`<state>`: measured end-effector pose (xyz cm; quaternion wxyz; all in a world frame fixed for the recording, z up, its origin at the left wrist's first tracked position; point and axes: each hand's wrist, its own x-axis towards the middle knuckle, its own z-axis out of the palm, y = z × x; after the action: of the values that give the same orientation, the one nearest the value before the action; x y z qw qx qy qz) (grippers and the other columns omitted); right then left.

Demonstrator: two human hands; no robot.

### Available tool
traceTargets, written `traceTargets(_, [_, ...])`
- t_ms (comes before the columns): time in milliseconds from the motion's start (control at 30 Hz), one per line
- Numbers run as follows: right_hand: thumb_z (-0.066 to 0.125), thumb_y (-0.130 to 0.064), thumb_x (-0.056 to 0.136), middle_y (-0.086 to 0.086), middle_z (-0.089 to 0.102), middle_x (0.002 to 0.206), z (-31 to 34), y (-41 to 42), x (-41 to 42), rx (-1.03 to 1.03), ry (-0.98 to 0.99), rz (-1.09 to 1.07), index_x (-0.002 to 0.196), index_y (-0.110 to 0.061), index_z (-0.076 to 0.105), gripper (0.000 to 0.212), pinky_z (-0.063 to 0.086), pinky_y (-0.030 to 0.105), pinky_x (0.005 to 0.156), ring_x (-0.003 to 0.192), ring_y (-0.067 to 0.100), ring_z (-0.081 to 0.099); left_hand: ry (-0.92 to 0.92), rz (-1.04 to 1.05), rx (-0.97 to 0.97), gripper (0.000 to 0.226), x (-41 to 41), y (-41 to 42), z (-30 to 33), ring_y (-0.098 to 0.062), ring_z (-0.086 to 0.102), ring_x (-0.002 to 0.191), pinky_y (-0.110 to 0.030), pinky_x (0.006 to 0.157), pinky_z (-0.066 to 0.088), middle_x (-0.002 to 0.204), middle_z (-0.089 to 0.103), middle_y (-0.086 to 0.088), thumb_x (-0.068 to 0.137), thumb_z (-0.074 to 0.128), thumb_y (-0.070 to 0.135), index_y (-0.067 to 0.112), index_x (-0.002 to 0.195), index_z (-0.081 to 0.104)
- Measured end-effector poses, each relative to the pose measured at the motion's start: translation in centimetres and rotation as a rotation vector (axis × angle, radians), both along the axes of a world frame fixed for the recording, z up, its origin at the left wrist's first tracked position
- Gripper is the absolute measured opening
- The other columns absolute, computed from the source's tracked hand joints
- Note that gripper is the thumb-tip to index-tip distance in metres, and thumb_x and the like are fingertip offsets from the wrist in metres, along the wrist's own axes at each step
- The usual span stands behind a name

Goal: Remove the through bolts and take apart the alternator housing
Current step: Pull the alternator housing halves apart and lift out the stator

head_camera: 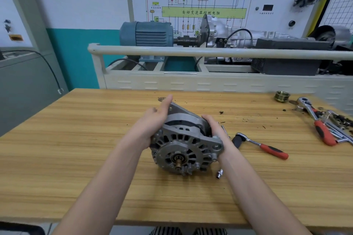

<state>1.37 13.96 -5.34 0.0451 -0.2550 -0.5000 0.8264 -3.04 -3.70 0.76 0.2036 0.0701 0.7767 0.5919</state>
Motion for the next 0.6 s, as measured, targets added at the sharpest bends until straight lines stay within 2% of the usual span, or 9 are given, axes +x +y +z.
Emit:
traceTargets(33, [0.071, -0.046, 0.077, 0.005, 0.070, 0.070, -0.1, 0.0, 0.0, -0.009, 0.004, 0.001, 0.091, -0.018, 0.065, 0.031, 0.053, 0.030, 0.055, 0.056, 0.021, 0.066, -0.065, -0.022, -0.029, 0.103, -0.2, 0.4, 0.5, -0.033, 0.066, 0.100, -0.046, 0.083, 0.056, 0.117, 0.065, -0.016, 0.062, 0.047, 0.088, 0.012, 0.131, 0.046])
traceTargets(100, [0.072, -0.044, 0.076, 0.006, 0.071, 0.071, -0.4, -0.1, -0.1, -0.016, 0.020, -0.023, 0.090, -0.018, 0.066, 0.031, 0.053, 0.031, 0.056, 0.057, 0.022, 0.067, -0.183, -0.081, -0.010, 0.078, -0.6, 0.6, 1.4, -0.029, 0.073, 0.077, -0.035, 0.064, 0.059, 0.090, 0.074, -0.014, 0.076, 0.043, 0.081, 0.012, 0.111, 0.056])
traceTargets(133, [0.073, -0.044, 0.075, 0.006, 0.072, 0.071, -0.5, -0.2, 0.0, -0.009, 0.025, -0.038, 0.092, -0.017, 0.066, 0.032, 0.052, 0.030, 0.054, 0.056, 0.022, 0.067, -0.220, -0.105, -0.004, 0.072, -0.7, 0.5, 1.6, -0.026, 0.073, 0.069, -0.031, 0.058, 0.057, 0.080, 0.075, -0.012, 0.078, 0.044, 0.078, 0.012, 0.103, 0.058])
traceTargets(167, [0.073, -0.044, 0.075, 0.006, 0.072, 0.071, -0.5, -0.3, 0.0, -0.002, 0.031, -0.050, 0.094, -0.016, 0.066, 0.034, 0.052, 0.030, 0.053, 0.056, 0.022, 0.068, -0.235, -0.129, -0.017, 0.069, -0.9, 0.4, 1.7, -0.025, 0.073, 0.067, -0.030, 0.057, 0.057, 0.077, 0.074, -0.011, 0.078, 0.046, 0.077, 0.012, 0.100, 0.059])
traceTargets(267, [0.074, -0.048, 0.070, 0.008, 0.072, 0.080, -0.4, -0.6, 0.5, 0.039, 0.053, -0.055, 0.102, -0.016, 0.066, 0.045, 0.053, 0.032, 0.056, 0.062, 0.023, 0.069, -0.236, -0.192, -0.049, 0.068, -1.1, 0.3, 1.7, -0.026, 0.073, 0.071, -0.033, 0.062, 0.058, 0.081, 0.075, -0.012, 0.076, 0.055, 0.074, 0.011, 0.101, 0.059])
traceTargets(367, [0.074, -0.045, 0.073, 0.009, 0.072, 0.083, -0.3, -0.6, 0.9, 0.060, 0.073, -0.114, 0.105, -0.015, 0.062, 0.046, 0.052, 0.028, 0.050, 0.059, 0.022, 0.070, -0.166, -0.179, -0.031, 0.075, -1.2, 0.4, 1.3, -0.025, 0.073, 0.073, -0.033, 0.056, 0.059, 0.093, 0.073, -0.013, 0.076, 0.061, 0.068, 0.008, 0.119, 0.053])
traceTargets(433, [0.074, -0.042, 0.075, 0.007, 0.071, 0.082, -0.3, -0.7, 1.1, 0.079, 0.085, -0.159, 0.095, -0.019, 0.062, 0.033, 0.053, 0.029, 0.049, 0.058, 0.020, 0.070, -0.069, -0.133, -0.066, 0.077, -1.0, 0.2, 0.9, -0.025, 0.073, 0.076, -0.033, 0.056, 0.057, 0.100, 0.069, -0.011, 0.075, 0.061, 0.068, 0.009, 0.123, 0.048])
traceTargets(500, [0.074, -0.039, 0.076, 0.002, 0.068, 0.073, -0.4, -1.1, 1.3, 0.118, 0.126, -0.206, 0.075, -0.023, 0.062, 0.020, 0.053, 0.030, 0.056, 0.063, 0.020, 0.066, 0.022, -0.105, -0.091, 0.072, -1.1, -0.3, 0.4, -0.024, 0.070, 0.083, -0.035, 0.062, 0.058, 0.102, 0.064, -0.008, 0.074, 0.059, 0.069, 0.013, 0.117, 0.047])
traceTargets(600, [0.072, -0.035, 0.079, -0.006, 0.064, 0.061, -0.5, -1.7, 1.6, 0.224, 0.254, -0.266, 0.064, -0.025, 0.060, 0.022, 0.050, 0.025, 0.050, 0.057, 0.012, 0.061, 0.133, -0.117, 0.011, 0.056, -1.0, -0.9, -0.4, -0.013, 0.070, 0.077, -0.029, 0.058, 0.057, 0.102, 0.063, -0.003, 0.079, 0.057, 0.065, 0.019, 0.110, 0.050])
